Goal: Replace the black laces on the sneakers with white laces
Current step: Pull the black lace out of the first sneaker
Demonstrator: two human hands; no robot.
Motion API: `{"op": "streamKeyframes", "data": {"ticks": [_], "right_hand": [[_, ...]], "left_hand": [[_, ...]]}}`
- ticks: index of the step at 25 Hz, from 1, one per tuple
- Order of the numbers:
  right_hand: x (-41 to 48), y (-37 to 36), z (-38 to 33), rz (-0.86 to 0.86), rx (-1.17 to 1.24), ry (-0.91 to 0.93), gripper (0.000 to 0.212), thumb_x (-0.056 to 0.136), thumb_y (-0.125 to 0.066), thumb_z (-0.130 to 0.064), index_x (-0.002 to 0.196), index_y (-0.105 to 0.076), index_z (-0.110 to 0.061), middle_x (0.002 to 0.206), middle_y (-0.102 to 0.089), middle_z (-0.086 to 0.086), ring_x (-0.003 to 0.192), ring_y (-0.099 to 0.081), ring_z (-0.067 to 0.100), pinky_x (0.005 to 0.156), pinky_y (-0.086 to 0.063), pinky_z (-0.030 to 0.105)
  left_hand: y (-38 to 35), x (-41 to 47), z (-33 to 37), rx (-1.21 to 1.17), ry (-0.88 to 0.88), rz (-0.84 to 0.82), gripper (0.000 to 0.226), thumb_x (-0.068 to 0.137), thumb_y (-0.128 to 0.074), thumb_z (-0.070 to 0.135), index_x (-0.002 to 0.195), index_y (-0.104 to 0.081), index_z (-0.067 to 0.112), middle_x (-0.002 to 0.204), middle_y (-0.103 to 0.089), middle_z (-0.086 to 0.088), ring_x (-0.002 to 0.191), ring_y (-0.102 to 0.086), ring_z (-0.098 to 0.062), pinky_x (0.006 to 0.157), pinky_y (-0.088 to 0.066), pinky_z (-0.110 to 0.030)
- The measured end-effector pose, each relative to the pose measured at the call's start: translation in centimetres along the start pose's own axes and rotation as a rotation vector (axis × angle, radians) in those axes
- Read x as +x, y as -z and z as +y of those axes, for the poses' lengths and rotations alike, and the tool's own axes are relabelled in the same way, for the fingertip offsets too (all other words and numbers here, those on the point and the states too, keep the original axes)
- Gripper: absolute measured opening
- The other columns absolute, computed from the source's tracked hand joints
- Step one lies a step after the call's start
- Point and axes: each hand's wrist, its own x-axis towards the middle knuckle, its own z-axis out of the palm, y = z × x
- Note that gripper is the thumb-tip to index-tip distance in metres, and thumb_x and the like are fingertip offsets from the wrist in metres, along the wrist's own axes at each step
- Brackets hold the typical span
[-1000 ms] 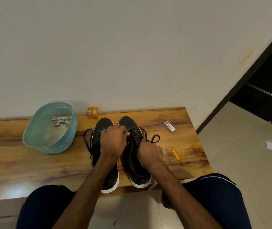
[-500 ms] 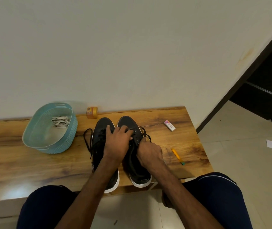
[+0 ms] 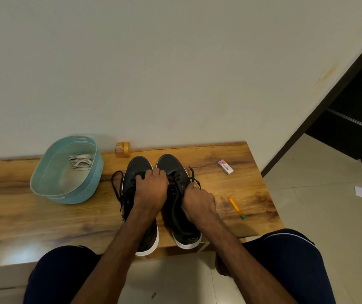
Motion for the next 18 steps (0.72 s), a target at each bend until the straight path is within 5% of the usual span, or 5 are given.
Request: {"op": "streamKeyframes", "data": {"ticks": [6,10,13,18], "right_hand": [[0.0,0.2,0.0,-0.071,-0.063,-0.01,0.066,0.097,-0.05,-0.033,0.149,-0.028,0.001,0.15,-0.039,0.017,0.136,-0.036,0.033,0.103,-0.041,0.052],[-0.1,0.2,-0.3,-0.093,-0.08,0.013,0.061,0.097,-0.05,-0.033,0.147,-0.032,-0.003,0.153,-0.034,0.017,0.141,-0.03,0.034,0.109,-0.034,0.058],[-0.1,0.2,-0.4,-0.09,-0.068,0.021,0.059,0.097,-0.051,-0.034,0.145,-0.036,-0.005,0.15,-0.038,0.015,0.138,-0.033,0.032,0.108,-0.034,0.058],[0.2,-0.1,0.1,-0.076,-0.057,0.021,0.06,0.096,-0.052,-0.035,0.145,-0.035,-0.006,0.148,-0.041,0.012,0.137,-0.035,0.031,0.107,-0.034,0.057]], "left_hand": [[2.8,-0.3,-9.2,-0.044,0.467,0.134,0.025,0.099,-0.048,0.019,0.118,-0.057,0.005,0.118,-0.056,-0.016,0.115,-0.052,-0.034,0.089,-0.046,-0.05],[1.4,-0.3,-5.5,-0.134,0.187,0.13,0.028,0.099,-0.051,0.028,0.126,-0.054,0.018,0.128,-0.053,-0.006,0.118,-0.05,-0.026,0.098,-0.043,-0.048],[-0.6,0.2,-1.3,-0.093,-0.047,0.019,0.036,0.102,-0.047,0.032,0.137,-0.048,0.026,0.139,-0.048,0.0,0.13,-0.045,-0.023,0.115,-0.025,-0.055],[-1.2,0.9,-0.1,-0.065,-0.019,0.046,0.021,0.101,-0.048,0.033,0.119,-0.054,0.023,0.121,-0.059,0.001,0.117,-0.053,-0.021,0.109,-0.034,-0.046]]}}
